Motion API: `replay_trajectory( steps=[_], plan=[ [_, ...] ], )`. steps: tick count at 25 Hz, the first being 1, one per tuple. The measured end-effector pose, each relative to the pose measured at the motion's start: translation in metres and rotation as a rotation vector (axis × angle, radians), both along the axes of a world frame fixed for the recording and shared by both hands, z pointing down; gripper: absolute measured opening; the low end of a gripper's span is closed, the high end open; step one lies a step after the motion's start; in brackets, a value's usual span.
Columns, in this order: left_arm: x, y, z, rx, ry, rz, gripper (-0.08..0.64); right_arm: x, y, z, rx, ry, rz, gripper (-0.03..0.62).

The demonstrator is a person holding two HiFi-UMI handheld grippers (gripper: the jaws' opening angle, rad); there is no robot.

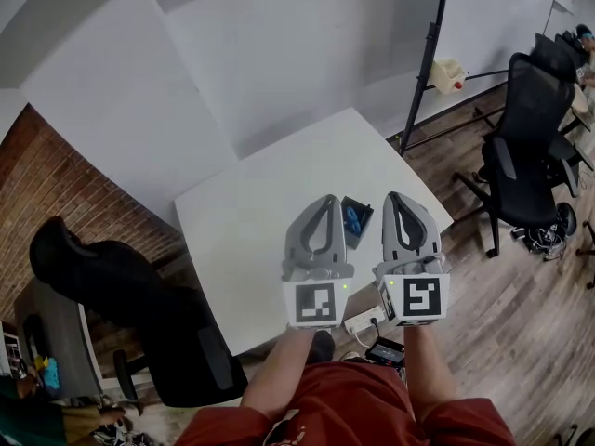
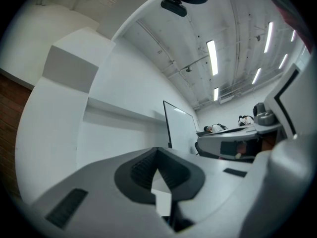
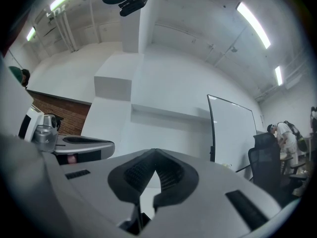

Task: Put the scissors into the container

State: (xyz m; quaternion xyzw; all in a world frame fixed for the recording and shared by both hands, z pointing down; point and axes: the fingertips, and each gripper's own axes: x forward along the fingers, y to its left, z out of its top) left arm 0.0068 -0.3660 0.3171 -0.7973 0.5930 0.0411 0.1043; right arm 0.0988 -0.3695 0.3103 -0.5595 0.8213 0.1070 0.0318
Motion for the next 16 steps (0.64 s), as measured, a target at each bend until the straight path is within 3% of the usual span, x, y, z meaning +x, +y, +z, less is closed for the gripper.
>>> replay_trajectory(
  steps=[16],
  plan=[
    [-0.0087, -0.0009, -0.0029, 0.010, -0.014, -0.005, 0.011, -0.0066, -0.0021, 0.0013, 0.007, 0.004, -0.009, 0.009]
  ],
)
